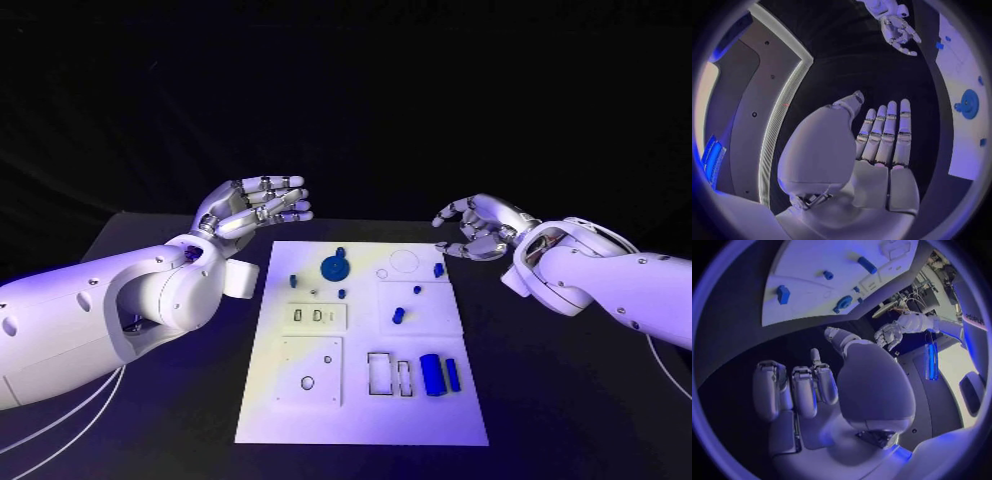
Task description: Assemble the parts on the task board
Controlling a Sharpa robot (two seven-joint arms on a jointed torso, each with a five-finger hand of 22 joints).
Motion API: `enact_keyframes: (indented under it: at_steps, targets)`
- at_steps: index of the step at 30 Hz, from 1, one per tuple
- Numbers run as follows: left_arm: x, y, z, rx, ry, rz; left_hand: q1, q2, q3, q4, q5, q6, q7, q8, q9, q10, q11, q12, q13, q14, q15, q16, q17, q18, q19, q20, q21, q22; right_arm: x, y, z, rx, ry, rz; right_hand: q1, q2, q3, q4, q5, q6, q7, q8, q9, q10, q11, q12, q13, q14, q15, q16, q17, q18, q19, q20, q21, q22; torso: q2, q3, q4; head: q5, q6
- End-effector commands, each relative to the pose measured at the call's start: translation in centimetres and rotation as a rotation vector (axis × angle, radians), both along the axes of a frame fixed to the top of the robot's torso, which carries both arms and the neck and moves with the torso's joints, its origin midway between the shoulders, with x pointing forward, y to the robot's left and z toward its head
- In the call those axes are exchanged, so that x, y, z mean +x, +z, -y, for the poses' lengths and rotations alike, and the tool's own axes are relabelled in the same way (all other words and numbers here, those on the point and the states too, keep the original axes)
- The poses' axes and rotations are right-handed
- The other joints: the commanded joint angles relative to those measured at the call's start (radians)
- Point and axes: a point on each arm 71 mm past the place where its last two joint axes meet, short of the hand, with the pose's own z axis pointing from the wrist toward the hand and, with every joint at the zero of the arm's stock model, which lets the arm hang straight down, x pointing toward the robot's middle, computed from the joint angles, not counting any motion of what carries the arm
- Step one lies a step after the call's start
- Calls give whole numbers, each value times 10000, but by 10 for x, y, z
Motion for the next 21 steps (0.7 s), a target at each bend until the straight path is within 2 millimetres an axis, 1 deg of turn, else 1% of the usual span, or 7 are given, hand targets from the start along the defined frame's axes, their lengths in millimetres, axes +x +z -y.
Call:
enact_keyframes:
  at_steps: [1,3,5,8,14,19,21]
  targets:
    - [0,1,3,-130,-216,89,-48,-35,60,-1,-6,34,402,-45,-12,54,32,-43,-7,-43,27,-34,17,48,42,11,15,-16,0,-10,7,97,459,-592,-40,-125,-22,-69,42,50,-21,-72,-17,-78,-8,-56,979,752,-62,-25,1389,71,-65,7,-53,954,-9,53,-59,-88,-8]
    - [0,1,3,-131,-221,87,-48,-35,60,-1,-6,34,402,-45,-12,54,32,-43,-7,-43,27,-34,17,48,42,11,15,-16,0,-15,12,-28,390,-722,-33,-130,-29,-81,44,47,-19,-86,-20,-77,-8,-54,981,752,-64,-26,1389,70,-63,5,-51,957,2,84,-84,-109,-9]
    - [0,1,2,-130,-220,86,-48,-35,60,-1,-6,34,402,-45,-12,54,32,-43,-7,-43,27,-34,17,48,42,11,15,-16,1,-21,14,-159,374,-849,-22,-129,-31,-94,47,46,-18,-100,-23,-60,-9,-36,1002,754,-65,-23,1400,68,-58,3,-47,963,8,82,-84,-124,-9]
    - [0,1,2,-128,-215,86,-48,-35,60,-1,-6,34,402,-45,-12,54,32,-43,-7,-43,27,-34,17,48,42,11,15,-16,0,-29,15,-313,379,-1017,15,-120,-29,-130,56,59,-18,-127,-28,-53,-10,-29,1010,756,-67,-22,1408,64,-49,-1,-41,973,22,107,-90,-124,-32]
    - [0,1,2,-120,-207,73,-48,-35,60,-1,-6,34,402,-45,-12,54,32,-43,-7,-43,27,-34,17,48,42,11,15,-16,2,-40,16,-597,328,-1243,90,-80,-8,-215,154,66,-29,-220,-45,-11,-20,14,1058,775,-78,-3,1479,52,-11,-14,-11,1016,26,89,-56,-127,22]
    - [1,1,1,-115,-199,68,-48,-35,60,-1,-6,34,402,-45,-12,54,32,-43,-7,-43,27,-34,17,48,42,11,15,-16,3,-45,16,-712,292,-1346,89,-89,-19,-229,167,51,-30,-249,-52,-10,-21,13,1057,775,-80,-4,1478,51,-9,-16,-11,1018,14,97,-50,-100,-8]
    - [1,1,1,-111,-189,67,-48,-35,60,-1,-6,34,402,-45,-12,54,32,-43,-7,-43,27,-34,17,48,42,11,15,-16,3,-48,14,-732,269,-1361,82,-94,-28,-233,168,43,-28,-266,-56,0,-20,24,1069,778,-80,-1,1489,52,-10,-17,-14,1016,22,112,-44,-102,-17]
